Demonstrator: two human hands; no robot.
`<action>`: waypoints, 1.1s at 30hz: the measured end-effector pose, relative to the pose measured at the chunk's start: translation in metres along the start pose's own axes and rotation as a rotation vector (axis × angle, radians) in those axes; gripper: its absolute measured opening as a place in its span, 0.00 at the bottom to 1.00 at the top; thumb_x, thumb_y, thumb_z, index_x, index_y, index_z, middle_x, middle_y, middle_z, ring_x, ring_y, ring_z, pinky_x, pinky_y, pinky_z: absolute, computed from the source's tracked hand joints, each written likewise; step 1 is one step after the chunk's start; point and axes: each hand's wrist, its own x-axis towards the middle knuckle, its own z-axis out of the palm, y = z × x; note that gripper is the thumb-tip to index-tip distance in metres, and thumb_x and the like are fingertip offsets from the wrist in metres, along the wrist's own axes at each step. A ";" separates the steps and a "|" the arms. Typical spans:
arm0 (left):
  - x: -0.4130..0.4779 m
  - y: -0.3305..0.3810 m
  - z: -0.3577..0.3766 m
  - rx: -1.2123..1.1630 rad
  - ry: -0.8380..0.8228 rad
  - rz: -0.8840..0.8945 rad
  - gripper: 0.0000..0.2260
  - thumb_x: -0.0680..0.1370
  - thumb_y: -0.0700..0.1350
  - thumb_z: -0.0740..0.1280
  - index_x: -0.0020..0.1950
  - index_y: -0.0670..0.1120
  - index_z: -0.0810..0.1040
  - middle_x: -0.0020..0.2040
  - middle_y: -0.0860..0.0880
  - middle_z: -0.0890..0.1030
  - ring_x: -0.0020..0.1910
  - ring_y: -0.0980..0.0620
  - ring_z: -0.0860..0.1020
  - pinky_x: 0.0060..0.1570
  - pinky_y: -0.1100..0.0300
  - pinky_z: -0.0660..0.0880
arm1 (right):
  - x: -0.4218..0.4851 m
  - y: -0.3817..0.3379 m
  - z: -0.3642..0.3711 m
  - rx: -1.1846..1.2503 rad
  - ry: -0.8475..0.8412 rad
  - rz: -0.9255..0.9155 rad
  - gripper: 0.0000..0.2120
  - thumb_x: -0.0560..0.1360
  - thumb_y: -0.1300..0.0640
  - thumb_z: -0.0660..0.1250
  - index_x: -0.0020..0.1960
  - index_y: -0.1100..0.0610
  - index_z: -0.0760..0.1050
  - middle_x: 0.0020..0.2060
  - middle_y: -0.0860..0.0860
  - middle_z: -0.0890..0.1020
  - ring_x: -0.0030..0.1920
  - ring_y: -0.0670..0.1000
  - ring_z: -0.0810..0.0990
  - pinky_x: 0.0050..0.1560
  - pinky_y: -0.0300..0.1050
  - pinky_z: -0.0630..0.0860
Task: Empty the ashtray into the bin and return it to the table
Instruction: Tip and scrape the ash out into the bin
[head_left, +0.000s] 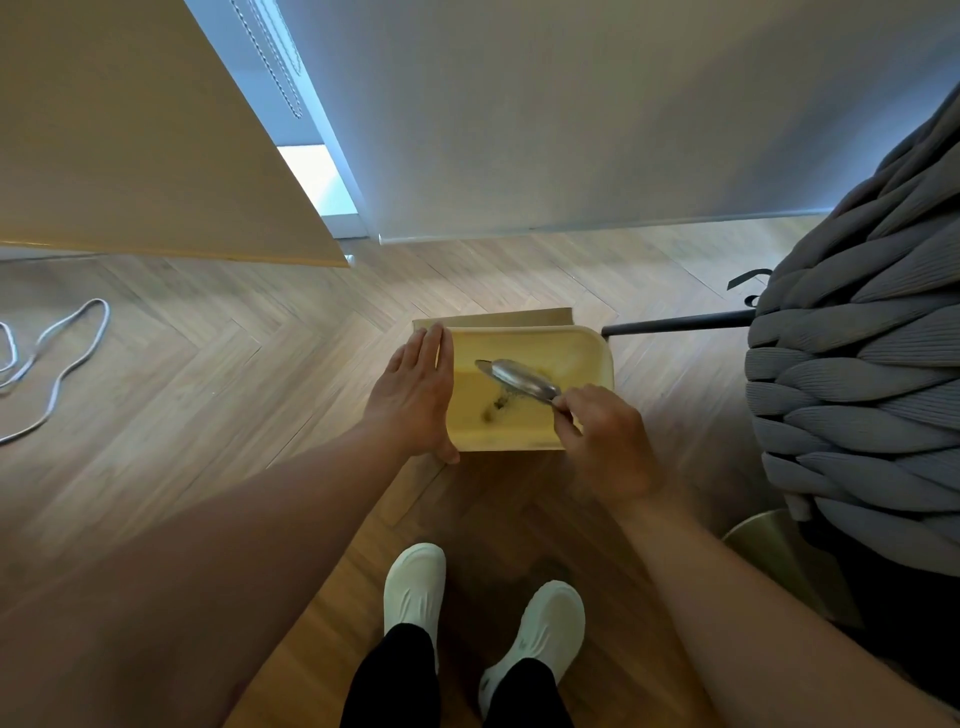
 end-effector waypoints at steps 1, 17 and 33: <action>0.000 0.000 0.000 -0.005 -0.002 -0.003 0.70 0.59 0.66 0.79 0.78 0.40 0.32 0.81 0.40 0.38 0.80 0.40 0.39 0.79 0.48 0.44 | -0.002 0.001 0.001 -0.070 0.013 -0.080 0.01 0.73 0.68 0.72 0.43 0.65 0.81 0.36 0.58 0.82 0.36 0.55 0.80 0.37 0.50 0.82; 0.000 0.001 -0.003 -0.027 -0.001 -0.004 0.71 0.57 0.65 0.80 0.78 0.40 0.33 0.81 0.40 0.39 0.80 0.40 0.40 0.79 0.47 0.47 | -0.013 0.004 0.005 -0.226 0.026 -0.197 0.06 0.70 0.69 0.74 0.46 0.68 0.83 0.41 0.62 0.84 0.44 0.60 0.84 0.40 0.52 0.85; -0.001 0.003 -0.001 -0.029 -0.003 -0.011 0.71 0.57 0.65 0.80 0.78 0.40 0.32 0.81 0.40 0.38 0.80 0.40 0.39 0.79 0.48 0.45 | -0.015 0.005 0.008 -0.236 0.041 -0.193 0.05 0.72 0.69 0.70 0.46 0.69 0.83 0.42 0.63 0.84 0.46 0.61 0.84 0.43 0.52 0.85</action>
